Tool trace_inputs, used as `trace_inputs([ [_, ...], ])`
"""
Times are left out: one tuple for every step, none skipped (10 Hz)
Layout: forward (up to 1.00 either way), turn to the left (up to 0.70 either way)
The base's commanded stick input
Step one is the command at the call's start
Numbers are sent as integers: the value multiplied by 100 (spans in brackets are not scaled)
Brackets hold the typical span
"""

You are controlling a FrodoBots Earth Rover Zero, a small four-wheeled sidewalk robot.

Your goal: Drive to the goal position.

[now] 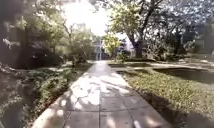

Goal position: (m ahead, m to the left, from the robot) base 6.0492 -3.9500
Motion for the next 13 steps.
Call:
trace_inputs([
  [50, 0],
  [50, 0],
  [50, 0],
  [50, 0],
  [50, 0],
  [50, 0],
  [50, 0],
  [50, 0],
  [50, 0],
  [50, 0],
  [50, 0],
  [50, 0],
  [50, 0],
])
